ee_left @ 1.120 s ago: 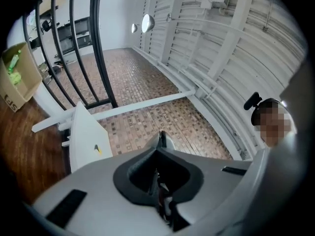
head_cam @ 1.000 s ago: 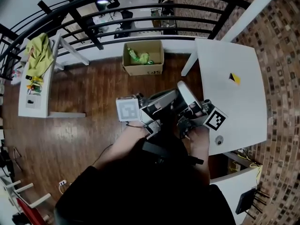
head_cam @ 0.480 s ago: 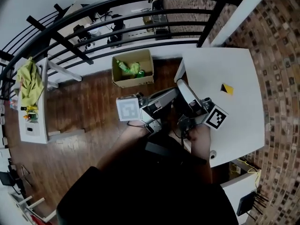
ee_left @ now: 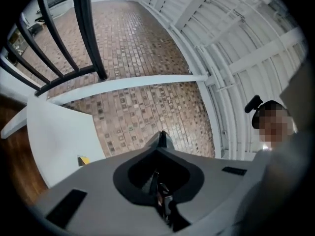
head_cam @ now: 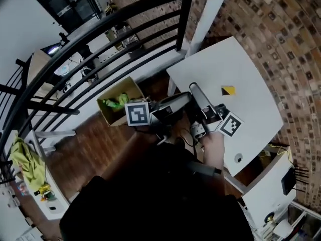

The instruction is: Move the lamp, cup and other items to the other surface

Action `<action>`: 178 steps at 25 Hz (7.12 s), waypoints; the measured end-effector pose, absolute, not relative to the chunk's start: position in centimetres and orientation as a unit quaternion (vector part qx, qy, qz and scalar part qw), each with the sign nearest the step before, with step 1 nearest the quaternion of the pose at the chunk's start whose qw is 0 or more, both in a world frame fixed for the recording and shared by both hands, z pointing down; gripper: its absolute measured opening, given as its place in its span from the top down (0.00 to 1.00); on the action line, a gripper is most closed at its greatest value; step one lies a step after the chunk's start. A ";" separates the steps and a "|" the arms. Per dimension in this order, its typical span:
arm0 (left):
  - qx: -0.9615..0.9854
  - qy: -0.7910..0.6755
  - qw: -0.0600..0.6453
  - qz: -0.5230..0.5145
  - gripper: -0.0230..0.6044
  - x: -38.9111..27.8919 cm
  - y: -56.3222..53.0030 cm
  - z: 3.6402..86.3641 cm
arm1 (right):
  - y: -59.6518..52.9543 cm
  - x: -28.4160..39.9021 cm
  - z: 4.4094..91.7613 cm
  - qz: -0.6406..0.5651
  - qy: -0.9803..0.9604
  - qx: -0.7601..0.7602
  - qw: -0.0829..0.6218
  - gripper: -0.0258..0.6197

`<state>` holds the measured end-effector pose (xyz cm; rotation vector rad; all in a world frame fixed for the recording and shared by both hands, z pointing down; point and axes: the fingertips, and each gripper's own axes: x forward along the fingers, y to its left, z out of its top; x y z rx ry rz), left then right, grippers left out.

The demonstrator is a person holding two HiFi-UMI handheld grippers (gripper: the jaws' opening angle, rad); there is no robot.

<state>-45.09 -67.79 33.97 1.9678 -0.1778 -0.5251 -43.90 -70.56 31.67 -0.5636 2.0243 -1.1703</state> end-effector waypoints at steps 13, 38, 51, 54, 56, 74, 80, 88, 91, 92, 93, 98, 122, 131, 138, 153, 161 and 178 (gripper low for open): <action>0.802 0.054 0.574 -0.157 0.96 -47.2 -70.2 36.0 | -72.7 -45.5 34.3 -0.424 0.730 -0.353 0.404 0.93; 0.806 0.044 0.581 -0.101 0.96 -32.8 -76.1 37.7 | -78.5 -30.8 35.9 -0.424 0.707 -0.349 0.445 0.93; 0.805 0.052 0.589 -0.040 0.96 -21.9 -75.6 39.6 | -76.7 -18.7 37.9 -0.404 0.667 -0.371 0.504 0.93; 0.805 0.069 0.589 -0.030 0.96 -19.9 -76.2 39.4 | -76.3 -15.9 38.0 -0.387 0.655 -0.398 0.513 0.93; 0.802 0.085 0.591 -0.021 0.96 -19.0 -76.7 39.8 | -76.4 -14.4 38.4 -0.375 0.643 -0.422 0.518 0.93; 0.721 0.243 0.648 0.042 0.96 -17.9 -85.5 43.2 | -79.7 -11.5 48.8 -0.325 0.480 -0.697 0.421 0.84; 0.711 0.261 0.651 0.056 0.96 -17.9 -86.1 43.5 | -78.7 -10.6 53.8 -0.347 0.428 -0.772 0.318 0.62; 0.718 0.237 0.652 0.054 0.96 -17.6 -88.4 43.9 | -79.7 -8.0 61.7 -0.401 0.370 -0.814 0.199 0.36; 0.724 0.231 0.648 0.053 0.96 -18.0 -88.8 43.9 | -80.2 -7.9 65.1 -0.430 0.355 -0.817 0.145 0.29; 0.725 0.228 0.647 0.053 0.96 -18.0 -88.9 43.9 | -80.4 -7.9 66.0 -0.437 0.353 -0.817 0.129 0.28; 0.727 0.225 0.647 0.052 0.96 -18.1 -88.9 43.9 | -80.6 -7.9 66.8 -0.442 0.352 -0.817 0.113 0.27; 0.737 0.216 0.639 0.047 0.96 -18.6 -89.7 43.5 | -82.5 -8.8 70.3 -0.472 0.350 -0.808 0.046 0.27; 0.740 0.218 0.633 0.058 0.96 -17.7 -88.0 43.1 | -79.8 -6.7 73.3 -0.456 0.359 -0.808 -0.103 0.48; 0.735 0.234 0.633 0.061 0.96 -17.3 -87.4 43.0 | -79.5 -7.3 65.3 -0.429 0.392 -0.794 0.181 0.48; 0.721 0.262 0.636 0.076 0.96 -16.8 -85.3 42.8 | -78.2 -6.9 56.7 -0.352 0.403 -0.751 0.387 0.48; 0.688 0.327 0.638 0.114 0.96 -18.4 -81.3 42.7 | -75.0 -11.1 45.3 -0.226 0.402 -0.684 0.565 0.49; 0.663 0.362 0.639 0.147 0.96 -19.2 -77.4 43.0 | -71.3 -13.0 42.4 -0.170 0.391 -0.684 0.592 0.49; 0.644 0.426 0.599 0.212 0.96 -18.9 -58.4 41.5 | -50.4 -14.7 39.6 -0.074 0.337 -0.695 0.631 0.49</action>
